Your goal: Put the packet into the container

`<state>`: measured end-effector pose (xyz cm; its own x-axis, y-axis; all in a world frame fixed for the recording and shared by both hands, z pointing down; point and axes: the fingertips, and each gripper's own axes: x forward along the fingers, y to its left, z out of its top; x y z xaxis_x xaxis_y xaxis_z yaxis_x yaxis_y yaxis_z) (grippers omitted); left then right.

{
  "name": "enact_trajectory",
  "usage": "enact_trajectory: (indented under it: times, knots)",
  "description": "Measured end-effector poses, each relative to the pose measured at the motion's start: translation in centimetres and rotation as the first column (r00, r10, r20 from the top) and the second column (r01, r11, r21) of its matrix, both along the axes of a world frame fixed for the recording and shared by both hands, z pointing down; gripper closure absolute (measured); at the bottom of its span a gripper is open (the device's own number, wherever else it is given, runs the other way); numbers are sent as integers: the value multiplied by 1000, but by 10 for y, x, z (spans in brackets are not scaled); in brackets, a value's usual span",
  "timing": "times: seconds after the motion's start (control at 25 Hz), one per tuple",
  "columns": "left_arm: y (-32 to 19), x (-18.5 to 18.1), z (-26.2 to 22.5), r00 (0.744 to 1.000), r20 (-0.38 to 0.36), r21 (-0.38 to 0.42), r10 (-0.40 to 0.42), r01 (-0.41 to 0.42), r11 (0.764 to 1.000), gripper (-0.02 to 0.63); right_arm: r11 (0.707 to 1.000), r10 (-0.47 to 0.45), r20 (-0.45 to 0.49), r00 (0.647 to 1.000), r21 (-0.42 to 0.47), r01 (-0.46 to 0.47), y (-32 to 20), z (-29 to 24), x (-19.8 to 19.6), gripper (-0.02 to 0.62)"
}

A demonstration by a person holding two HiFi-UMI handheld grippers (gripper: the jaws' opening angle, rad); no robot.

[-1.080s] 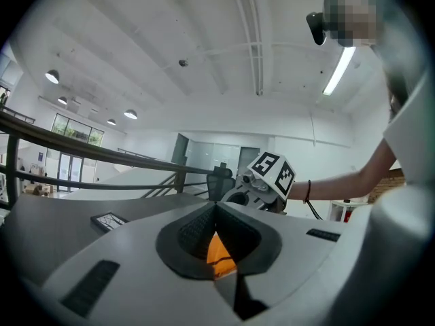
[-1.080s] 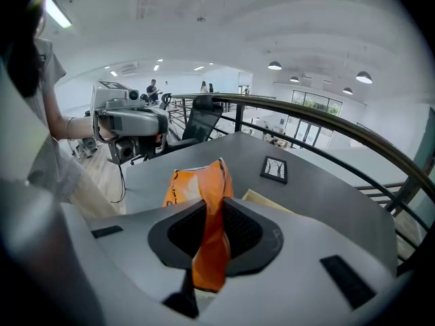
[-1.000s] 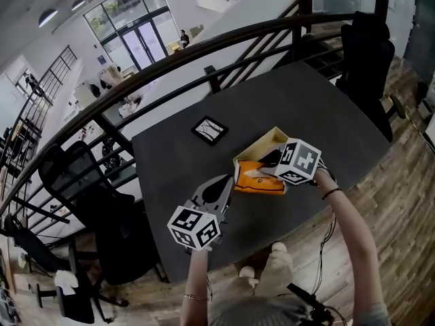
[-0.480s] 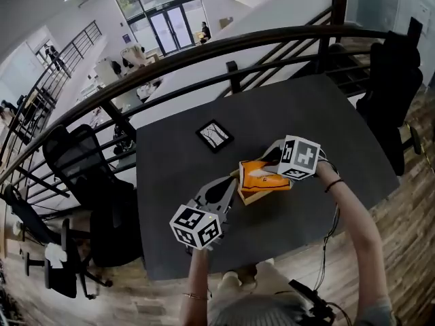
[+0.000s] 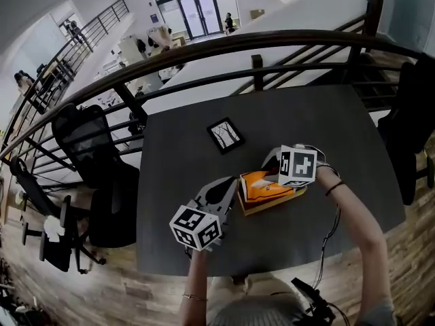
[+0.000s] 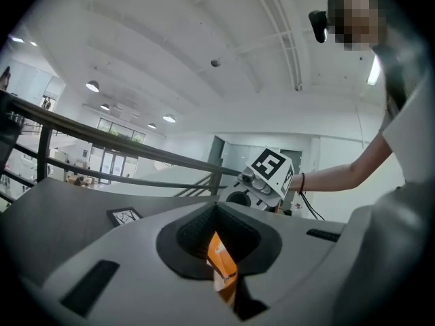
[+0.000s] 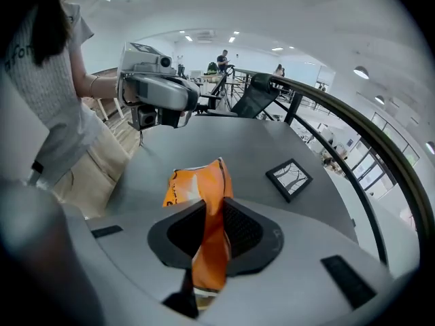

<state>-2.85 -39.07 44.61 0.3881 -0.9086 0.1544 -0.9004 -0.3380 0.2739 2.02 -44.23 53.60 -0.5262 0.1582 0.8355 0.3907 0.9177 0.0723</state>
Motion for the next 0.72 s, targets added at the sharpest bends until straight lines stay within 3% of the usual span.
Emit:
enact_trajectory:
  times: [0.24,0.4,0.52,0.72]
  knots:
    - [-8,-9,11,998,1,-23,-57,57,998,598,995,-102,16,995,-12,102,3,7,-3,535]
    - [-11,-14,15,998,-2,-34,-70,70,997,598,986,-165,-51,985,6,165,15,13,5,535]
    - [-14,-16,18,997,-1,-36,-75,75,997,598,989,-144,-83,986,28,147,14,28,6,535]
    - [-14,-12,24,997,3,-52,-73,73,996,598,997,-78,-29,997,-16,77,17,37,0,535]
